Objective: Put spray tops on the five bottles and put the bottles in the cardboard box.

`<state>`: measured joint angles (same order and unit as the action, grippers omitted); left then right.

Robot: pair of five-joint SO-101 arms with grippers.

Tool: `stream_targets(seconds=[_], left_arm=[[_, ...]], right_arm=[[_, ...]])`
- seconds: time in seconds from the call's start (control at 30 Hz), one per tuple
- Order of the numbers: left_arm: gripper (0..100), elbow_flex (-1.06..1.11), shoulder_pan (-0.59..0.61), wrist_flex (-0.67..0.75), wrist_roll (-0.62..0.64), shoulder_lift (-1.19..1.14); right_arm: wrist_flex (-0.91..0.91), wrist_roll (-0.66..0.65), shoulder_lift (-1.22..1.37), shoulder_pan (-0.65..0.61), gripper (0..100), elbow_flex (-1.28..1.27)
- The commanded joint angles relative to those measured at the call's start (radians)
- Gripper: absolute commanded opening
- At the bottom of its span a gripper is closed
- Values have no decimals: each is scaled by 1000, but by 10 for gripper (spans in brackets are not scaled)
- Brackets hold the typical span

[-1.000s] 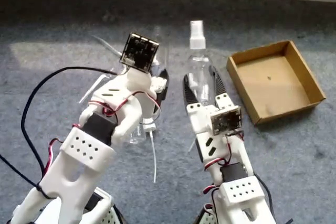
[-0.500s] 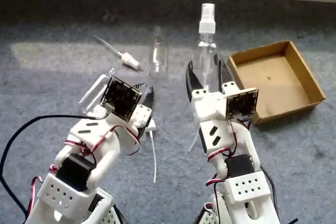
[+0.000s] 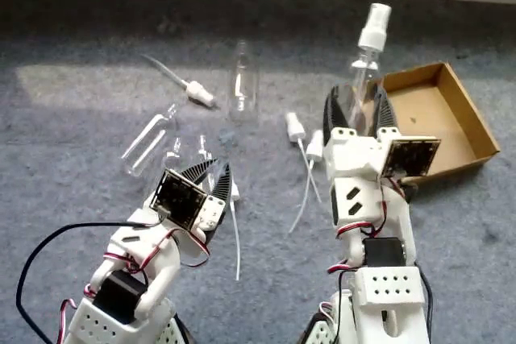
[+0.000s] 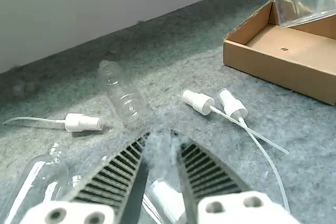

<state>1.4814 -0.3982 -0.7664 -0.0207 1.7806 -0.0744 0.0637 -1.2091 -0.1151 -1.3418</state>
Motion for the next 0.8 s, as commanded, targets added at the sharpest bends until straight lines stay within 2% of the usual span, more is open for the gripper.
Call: stream_targets(seconds=[0.0,0.13,0.27,0.47,0.7,0.77], left_arm=[[5,13,7,-6,-8,51],[5,10,79,-69,-8,35],[5,19,217,-69,-8,35],[5,19,392,-69,-8,35],[5,59,415,-68,-8,35],[5,81,415,-48,-8,35]], right_arm=[[-5,0,-31,25,63,71],[2,-112,-31,-35,63,12],[2,-213,-31,-134,63,-64],[2,-288,-31,-237,63,-191],[15,-315,-31,-305,63,-312],[91,-336,-31,-337,63,-325]])
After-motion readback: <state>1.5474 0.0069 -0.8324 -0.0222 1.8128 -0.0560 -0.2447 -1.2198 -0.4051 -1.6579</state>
